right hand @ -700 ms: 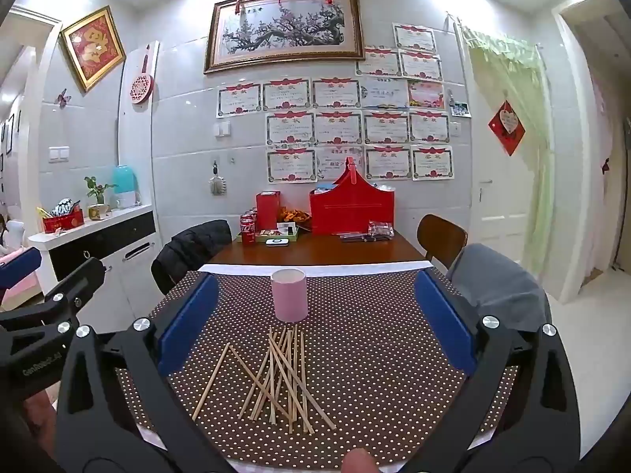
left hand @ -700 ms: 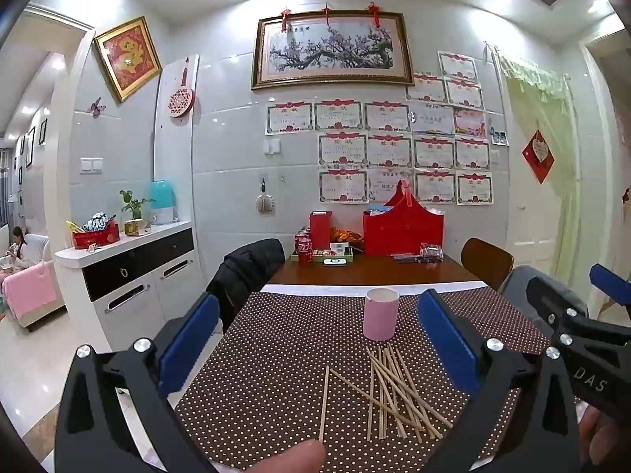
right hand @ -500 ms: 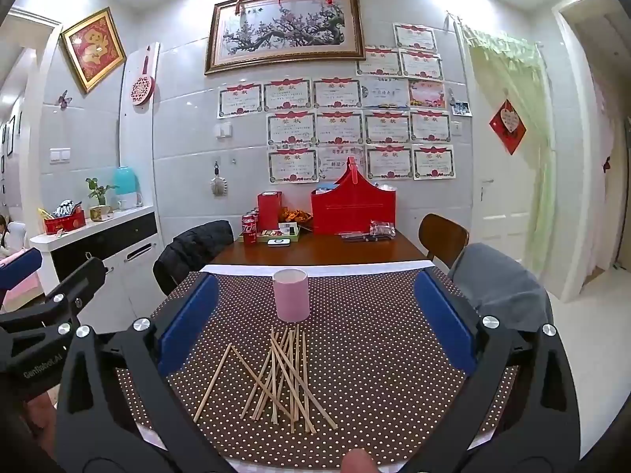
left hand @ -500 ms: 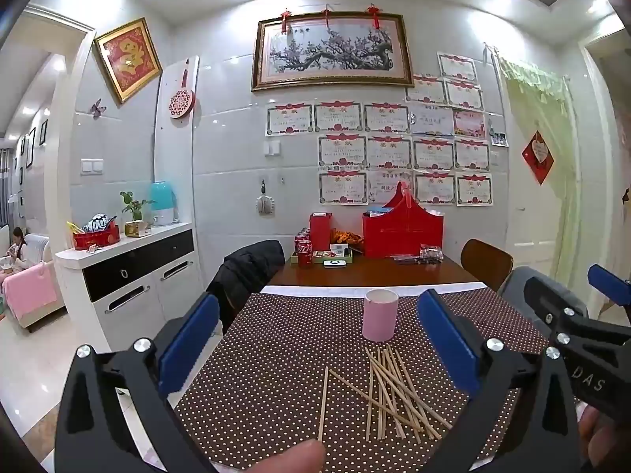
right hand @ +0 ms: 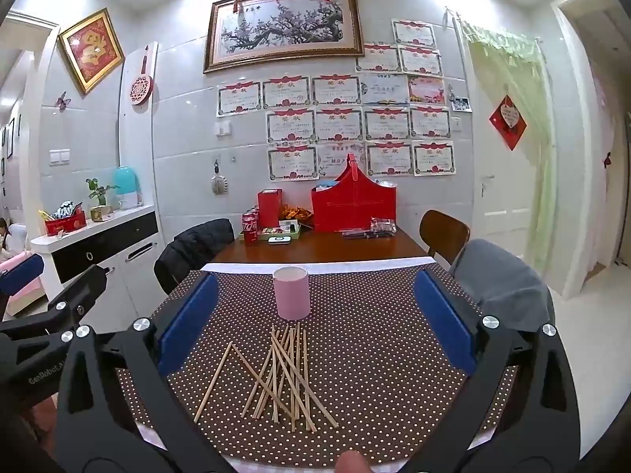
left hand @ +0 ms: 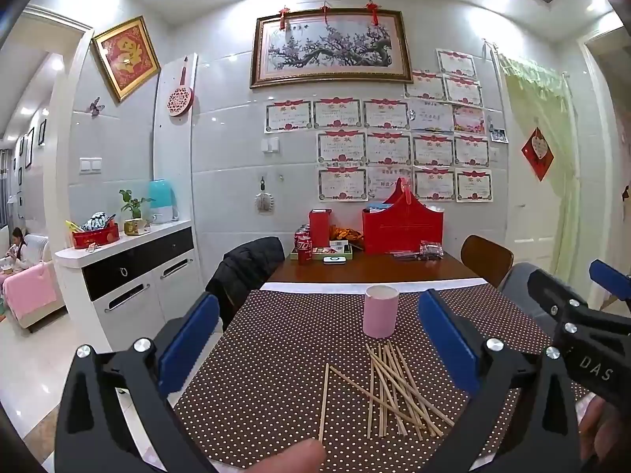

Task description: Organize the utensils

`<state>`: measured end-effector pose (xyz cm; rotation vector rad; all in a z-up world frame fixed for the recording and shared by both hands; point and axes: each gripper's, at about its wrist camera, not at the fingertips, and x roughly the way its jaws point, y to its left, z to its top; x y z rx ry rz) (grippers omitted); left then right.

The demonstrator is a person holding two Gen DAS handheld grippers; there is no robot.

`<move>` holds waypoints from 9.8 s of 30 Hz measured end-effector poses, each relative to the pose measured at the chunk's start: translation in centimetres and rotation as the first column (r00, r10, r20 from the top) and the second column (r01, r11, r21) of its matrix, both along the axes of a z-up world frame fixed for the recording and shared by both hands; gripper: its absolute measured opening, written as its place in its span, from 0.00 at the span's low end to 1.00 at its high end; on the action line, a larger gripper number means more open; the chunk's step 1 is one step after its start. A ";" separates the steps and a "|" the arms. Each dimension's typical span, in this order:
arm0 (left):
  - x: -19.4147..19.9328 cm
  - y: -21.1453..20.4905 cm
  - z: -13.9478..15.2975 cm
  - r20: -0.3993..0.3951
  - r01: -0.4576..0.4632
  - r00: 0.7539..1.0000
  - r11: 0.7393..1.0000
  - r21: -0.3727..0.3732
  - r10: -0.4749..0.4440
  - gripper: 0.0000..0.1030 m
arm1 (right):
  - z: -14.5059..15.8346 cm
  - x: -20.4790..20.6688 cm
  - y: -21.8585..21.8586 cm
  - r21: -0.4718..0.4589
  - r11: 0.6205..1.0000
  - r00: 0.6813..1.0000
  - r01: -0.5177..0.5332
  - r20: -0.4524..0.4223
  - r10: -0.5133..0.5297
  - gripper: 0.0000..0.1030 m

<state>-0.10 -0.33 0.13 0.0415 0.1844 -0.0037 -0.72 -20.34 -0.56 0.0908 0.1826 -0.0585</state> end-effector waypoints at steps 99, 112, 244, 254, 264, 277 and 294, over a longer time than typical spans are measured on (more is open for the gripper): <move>23.5 1.3 -23.6 -0.711 0.087 0.702 0.994 0.061 -0.018 0.80 | -17.0 21.0 -4.9 0.173 0.952 0.723 -0.251 -0.620 0.303 0.94; 24.3 0.3 -24.0 -0.755 0.147 0.649 0.989 -0.001 -0.097 0.35 | -19.7 23.7 -0.6 0.151 0.867 0.506 -0.475 -0.759 0.409 0.33; 27.3 -1.1 -7.6 -0.266 0.062 0.957 0.980 -0.191 -0.112 0.91 | -5.6 28.3 -5.5 0.236 0.934 0.912 -0.269 -0.250 0.325 0.94; 23.5 -0.2 -11.9 -0.430 -0.033 0.902 0.985 -0.168 -0.043 0.91 | -8.5 24.3 -4.9 0.227 0.929 0.864 -0.293 -0.354 0.359 0.94; 22.3 -1.0 -17.9 -0.606 -0.077 0.795 0.985 -0.156 -0.034 0.91 | -11.9 22.8 -5.3 0.251 0.925 0.824 -0.286 -0.428 0.371 0.94; 23.2 -5.3 -22.8 -0.723 -0.020 0.687 0.993 -0.113 -0.068 0.91 | -15.1 22.9 -4.7 0.266 0.917 0.766 -0.298 -0.506 0.396 0.94; 23.7 -3.1 -22.8 -0.730 0.085 0.666 0.988 -0.130 -0.153 0.31 | -18.3 23.7 -0.1 0.222 0.871 0.614 -0.438 -0.633 0.471 0.93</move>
